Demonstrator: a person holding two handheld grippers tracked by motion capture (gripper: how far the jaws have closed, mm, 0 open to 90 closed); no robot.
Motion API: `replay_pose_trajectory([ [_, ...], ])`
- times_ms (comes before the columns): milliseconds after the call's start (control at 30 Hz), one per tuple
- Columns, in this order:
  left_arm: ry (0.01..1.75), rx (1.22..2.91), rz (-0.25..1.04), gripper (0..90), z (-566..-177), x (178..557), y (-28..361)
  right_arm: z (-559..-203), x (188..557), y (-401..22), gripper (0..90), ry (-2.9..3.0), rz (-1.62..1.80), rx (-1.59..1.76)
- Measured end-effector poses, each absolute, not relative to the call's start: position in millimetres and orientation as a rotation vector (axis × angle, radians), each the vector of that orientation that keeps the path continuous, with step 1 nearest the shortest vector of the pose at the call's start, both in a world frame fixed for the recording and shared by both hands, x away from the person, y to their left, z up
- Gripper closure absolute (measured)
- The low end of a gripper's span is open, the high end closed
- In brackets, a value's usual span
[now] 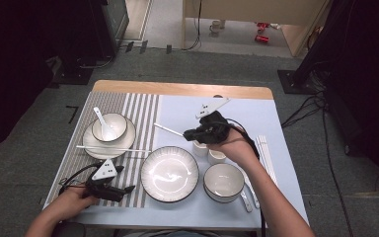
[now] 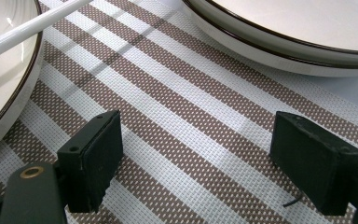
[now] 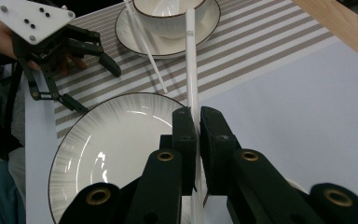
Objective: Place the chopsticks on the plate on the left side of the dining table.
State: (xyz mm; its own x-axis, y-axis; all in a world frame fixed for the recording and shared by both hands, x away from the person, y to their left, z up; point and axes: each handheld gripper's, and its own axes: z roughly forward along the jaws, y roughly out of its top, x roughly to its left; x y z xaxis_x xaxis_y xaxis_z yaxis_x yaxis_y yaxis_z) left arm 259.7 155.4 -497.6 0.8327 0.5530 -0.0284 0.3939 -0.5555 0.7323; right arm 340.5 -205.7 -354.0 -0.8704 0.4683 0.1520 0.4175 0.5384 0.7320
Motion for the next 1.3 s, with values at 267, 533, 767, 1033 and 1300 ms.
replay_pose_trajectory([
  [267,0.689,2.228,0.261,17.1,-498,260,155,-353,343,-183,85.3,2.73,1.263,0.728],
  [533,0.688,2.229,0.262,17.1,-498,260,155,-351,344,-170,85.3,2.741,1.261,0.695],
  [767,0.688,2.229,0.262,17.1,-498,260,155,-352,346,-154,85.3,2.766,1.255,0.672],
  [1033,0.687,2.231,0.262,17.1,-497,260,156,-353,346,-138,85.3,2.79,1.232,0.638],
  [1300,0.689,2.23,0.262,17.1,-498,260,155,-352,346,-126,85.3,2.793,1.219,0.657],
])
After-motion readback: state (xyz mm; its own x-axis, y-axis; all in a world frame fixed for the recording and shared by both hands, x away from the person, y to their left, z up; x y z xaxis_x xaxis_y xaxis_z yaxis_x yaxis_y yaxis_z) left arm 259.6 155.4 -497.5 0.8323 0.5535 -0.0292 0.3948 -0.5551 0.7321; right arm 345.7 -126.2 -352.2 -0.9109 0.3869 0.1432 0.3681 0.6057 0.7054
